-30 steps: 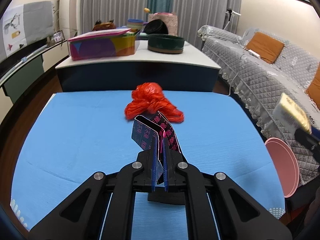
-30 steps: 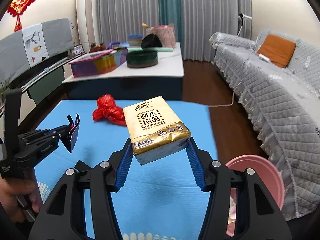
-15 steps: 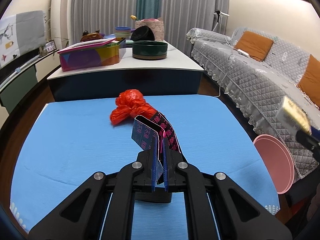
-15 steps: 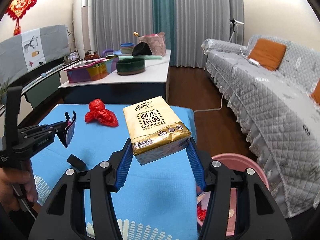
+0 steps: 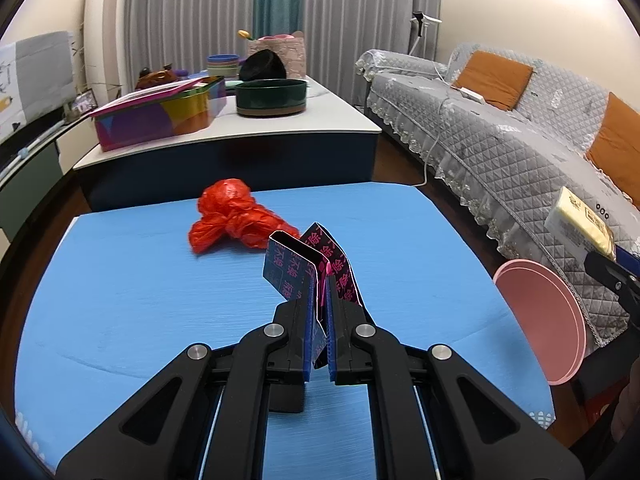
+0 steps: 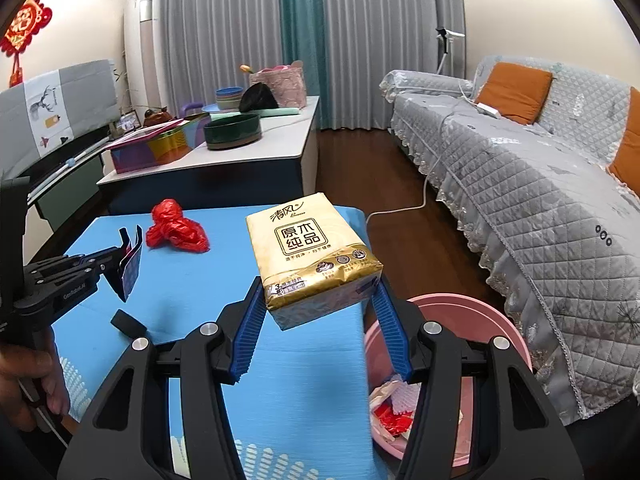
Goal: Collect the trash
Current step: 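Carry both held items over the pink bin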
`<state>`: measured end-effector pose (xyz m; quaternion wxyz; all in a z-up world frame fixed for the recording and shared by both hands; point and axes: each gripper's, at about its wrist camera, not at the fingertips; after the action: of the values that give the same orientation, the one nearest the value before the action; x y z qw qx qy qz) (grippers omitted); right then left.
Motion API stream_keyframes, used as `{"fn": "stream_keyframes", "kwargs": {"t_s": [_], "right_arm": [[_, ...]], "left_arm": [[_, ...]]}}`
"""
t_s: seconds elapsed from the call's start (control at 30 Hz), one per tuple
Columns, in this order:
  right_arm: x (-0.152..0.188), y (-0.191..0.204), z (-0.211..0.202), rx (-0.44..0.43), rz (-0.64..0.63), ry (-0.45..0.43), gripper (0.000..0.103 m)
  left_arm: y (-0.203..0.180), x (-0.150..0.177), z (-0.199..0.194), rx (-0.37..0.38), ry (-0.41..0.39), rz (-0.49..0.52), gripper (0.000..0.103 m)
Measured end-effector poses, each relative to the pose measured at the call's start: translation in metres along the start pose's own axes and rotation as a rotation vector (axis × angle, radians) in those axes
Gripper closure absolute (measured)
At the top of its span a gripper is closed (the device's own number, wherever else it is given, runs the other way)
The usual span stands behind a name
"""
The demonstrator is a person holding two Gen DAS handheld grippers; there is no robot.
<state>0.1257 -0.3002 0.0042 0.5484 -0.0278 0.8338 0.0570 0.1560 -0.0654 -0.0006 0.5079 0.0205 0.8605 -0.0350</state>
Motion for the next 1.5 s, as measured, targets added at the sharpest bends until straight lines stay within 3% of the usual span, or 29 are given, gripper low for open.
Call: {"fn": "stream_keyframes", "kwargs": {"t_s": [1.5], "right_arm": [[0.020,-0.120,-0.037,0.245,0.117,-0.008,0.049]], "left_arm": [[-0.135,0.000,0.012,0.233,-0.024,0.136,0.098]]}}
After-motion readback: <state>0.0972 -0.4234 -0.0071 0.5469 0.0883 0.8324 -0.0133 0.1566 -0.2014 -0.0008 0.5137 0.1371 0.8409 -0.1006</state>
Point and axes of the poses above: each gripper's, at about its wrist camera, not at the fingertips, and z roughly the way its jaws point, y to its left, x to its underside, and after that the axes turned 10 degrees about -y, right-handed
